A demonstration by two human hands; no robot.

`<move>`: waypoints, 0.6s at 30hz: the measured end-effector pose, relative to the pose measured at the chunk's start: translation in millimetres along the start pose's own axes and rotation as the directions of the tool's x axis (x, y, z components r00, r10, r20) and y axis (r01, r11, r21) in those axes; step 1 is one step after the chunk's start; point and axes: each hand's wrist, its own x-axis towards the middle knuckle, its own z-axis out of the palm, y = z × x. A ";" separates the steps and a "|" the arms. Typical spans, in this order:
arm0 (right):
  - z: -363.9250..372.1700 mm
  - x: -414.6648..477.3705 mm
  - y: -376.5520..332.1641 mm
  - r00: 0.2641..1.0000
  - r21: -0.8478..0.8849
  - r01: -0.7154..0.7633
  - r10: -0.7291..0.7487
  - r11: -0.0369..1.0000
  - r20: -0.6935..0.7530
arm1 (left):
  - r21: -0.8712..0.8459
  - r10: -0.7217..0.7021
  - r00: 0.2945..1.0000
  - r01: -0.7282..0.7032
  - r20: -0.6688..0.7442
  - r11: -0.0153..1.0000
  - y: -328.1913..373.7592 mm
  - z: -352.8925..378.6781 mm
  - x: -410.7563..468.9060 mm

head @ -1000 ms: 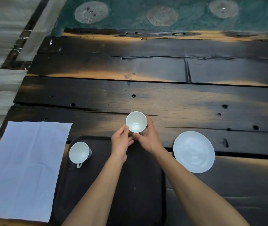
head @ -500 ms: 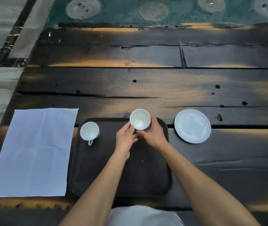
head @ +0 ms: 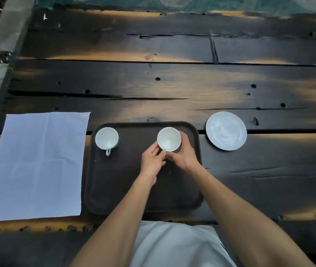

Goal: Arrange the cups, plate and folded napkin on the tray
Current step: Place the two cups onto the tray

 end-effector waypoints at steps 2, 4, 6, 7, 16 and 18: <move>-1.6 4.8 4.3 1.000 0.002 -0.028 0.028 1.000 -0.002 | 0.027 -0.020 1.000 0.020 0.017 0.999 -0.4 5.2 5.6; -6.2 11.1 8.3 0.998 -0.007 -0.060 0.060 0.998 0.001 | 0.061 -0.052 0.998 0.050 0.033 0.997 -0.1 12.1 11.5; -9.4 16.5 13.3 0.997 -0.023 -0.072 0.072 0.997 0.002 | 0.094 -0.080 0.995 0.074 0.058 0.993 0.8 17.7 14.7; -10.4 20.2 15.5 0.998 -0.037 -0.070 0.070 0.997 0.009 | 0.107 -0.093 0.993 0.086 0.066 0.991 0.3 20.2 17.3; -16.2 40.3 30.3 0.995 -0.070 -0.099 0.101 0.993 0.024 | 0.162 -0.154 0.985 0.139 0.082 0.977 0.1 33.5 29.7; -15.9 42.0 30.2 0.994 -0.061 -0.104 0.105 0.993 0.024 | 0.154 -0.151 0.986 0.139 0.075 0.978 -0.4 34.2 31.1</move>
